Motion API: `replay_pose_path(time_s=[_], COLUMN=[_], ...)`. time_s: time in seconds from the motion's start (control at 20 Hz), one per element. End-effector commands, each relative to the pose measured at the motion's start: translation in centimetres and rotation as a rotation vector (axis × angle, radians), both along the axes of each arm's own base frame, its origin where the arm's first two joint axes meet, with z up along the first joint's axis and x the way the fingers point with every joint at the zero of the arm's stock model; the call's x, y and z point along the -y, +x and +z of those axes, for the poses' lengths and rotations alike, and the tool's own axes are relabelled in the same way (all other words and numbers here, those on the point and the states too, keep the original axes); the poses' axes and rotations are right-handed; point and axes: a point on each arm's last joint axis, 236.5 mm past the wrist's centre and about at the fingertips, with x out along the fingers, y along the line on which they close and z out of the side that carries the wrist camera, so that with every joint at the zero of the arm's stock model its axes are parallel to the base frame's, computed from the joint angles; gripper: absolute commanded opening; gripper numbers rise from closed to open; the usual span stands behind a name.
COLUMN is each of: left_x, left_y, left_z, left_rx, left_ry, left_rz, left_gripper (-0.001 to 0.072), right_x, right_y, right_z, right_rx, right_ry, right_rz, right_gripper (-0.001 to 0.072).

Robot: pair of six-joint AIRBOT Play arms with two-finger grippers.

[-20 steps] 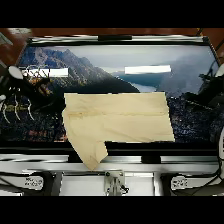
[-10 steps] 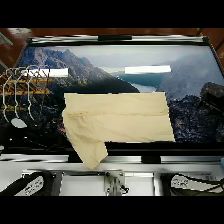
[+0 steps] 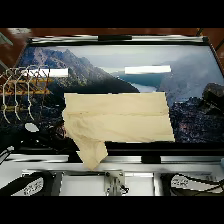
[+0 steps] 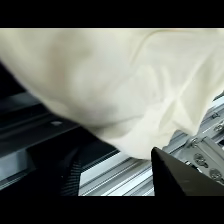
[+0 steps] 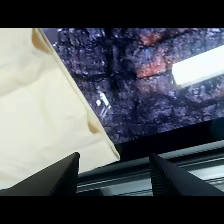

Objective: Fold the shirts.

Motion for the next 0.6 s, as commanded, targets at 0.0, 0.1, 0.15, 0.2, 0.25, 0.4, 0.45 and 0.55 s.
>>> replay_pose_path(time_s=[0.0,0.1,0.15,0.2,0.25,0.4,0.45,0.55], left_x=[0.6,0.9,1.0,1.0,1.1,1.2,1.2,1.2], left_y=[0.5,0.6,0.6,0.5,0.4,-0.1,-0.1,0.0], left_z=[-1.7,-2.0,-1.9,-1.9,-1.8,-1.5,-1.5,-1.4], left_rx=[0.019,0.022,0.023,0.025,0.022,0.015,0.016,0.020], left_ry=[0.034,0.045,0.043,0.039,0.035,0.021,0.021,0.019], left_rz=[-0.004,-0.001,-0.004,-0.013,-0.018,-0.040,-0.040,-0.042], left_gripper=[0.0492,0.0210,0.0077,0.0033,0.0033,0.0033,0.0033,0.0033], right_x=[1.2,0.8,-0.1,-1.5,-3.2,-6.7,-7.1,-7.3], right_y=[-0.7,-2.0,-3.3,-4.8,-6.4,-9.9,-10.5,-10.8], right_z=[-0.2,-1.3,-2.6,-4.3,-6.1,-10.9,-12.2,-13.7], right_rx=[-0.030,-0.084,-0.136,-0.190,-0.241,-0.313,-0.316,-0.300], right_ry=[-0.051,-0.034,0.004,0.063,0.133,0.255,0.256,0.248], right_rz=[-0.007,0.008,0.030,0.045,0.063,0.091,0.086,0.085], right_gripper=[0.0561,0.0563,0.0587,0.0623,0.0623,0.0623,0.0623,0.0623])
